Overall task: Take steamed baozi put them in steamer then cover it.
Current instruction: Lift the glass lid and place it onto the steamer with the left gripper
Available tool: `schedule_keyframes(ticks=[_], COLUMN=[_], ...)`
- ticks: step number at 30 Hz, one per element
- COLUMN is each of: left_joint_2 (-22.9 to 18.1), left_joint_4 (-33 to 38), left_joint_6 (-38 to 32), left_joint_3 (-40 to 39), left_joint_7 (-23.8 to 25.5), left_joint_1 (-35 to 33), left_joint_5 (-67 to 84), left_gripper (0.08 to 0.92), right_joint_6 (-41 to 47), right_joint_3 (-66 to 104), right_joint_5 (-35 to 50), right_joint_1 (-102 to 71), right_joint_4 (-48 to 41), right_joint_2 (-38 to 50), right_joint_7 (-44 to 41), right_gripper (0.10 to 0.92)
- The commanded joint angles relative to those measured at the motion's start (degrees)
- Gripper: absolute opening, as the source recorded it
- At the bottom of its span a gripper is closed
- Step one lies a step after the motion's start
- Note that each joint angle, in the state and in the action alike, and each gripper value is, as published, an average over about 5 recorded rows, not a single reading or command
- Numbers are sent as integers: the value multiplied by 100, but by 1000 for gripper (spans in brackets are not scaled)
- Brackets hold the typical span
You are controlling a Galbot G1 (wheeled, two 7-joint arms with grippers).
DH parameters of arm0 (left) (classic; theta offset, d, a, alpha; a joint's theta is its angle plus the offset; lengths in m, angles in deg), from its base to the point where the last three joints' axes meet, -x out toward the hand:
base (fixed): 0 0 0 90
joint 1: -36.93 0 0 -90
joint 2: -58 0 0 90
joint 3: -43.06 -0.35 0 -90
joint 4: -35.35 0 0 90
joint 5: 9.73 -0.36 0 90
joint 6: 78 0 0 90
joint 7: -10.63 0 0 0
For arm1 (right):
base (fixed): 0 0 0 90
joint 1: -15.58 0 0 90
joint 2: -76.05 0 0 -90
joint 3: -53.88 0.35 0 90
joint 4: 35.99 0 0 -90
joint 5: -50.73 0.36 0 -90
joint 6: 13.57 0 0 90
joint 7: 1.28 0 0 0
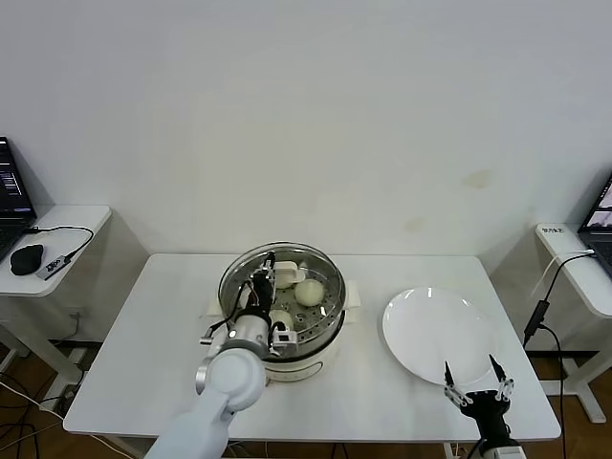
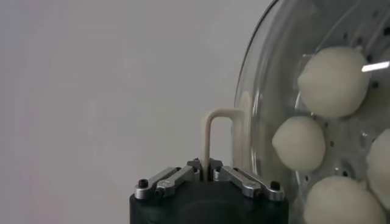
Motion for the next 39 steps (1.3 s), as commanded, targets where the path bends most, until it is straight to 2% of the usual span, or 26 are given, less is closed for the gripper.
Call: schedule_keyframes(ticks=[1,34,37,39], left_joint_2=[-111,-232,-213,-185], left_joint_4=[-32,-169,-124,-79], left_joint_6=[-54,-249,-260,-265], left_joint_3=[-22,68,93,113], left_joint_7=[13,-128,-136,-135], left_joint_1=[-82,-131,-150,-180], left_joint_5=[-179,-241,-250,-251], left_gripper=[146,149,194,254], right_joint_6=[-5,-32,-30,-31], right_joint_3=[-11,-90,-98,-108], right_joint_5=[-16,-76,-84,-93], right_joint_1=[11,9,7,3], right_joint_4=[-14,-41,-27,-23], right_joint_2=[-10,-22,-27,-32], right_joint_7=[1,-9,-9,-9], right_gripper=[823,823,823,823])
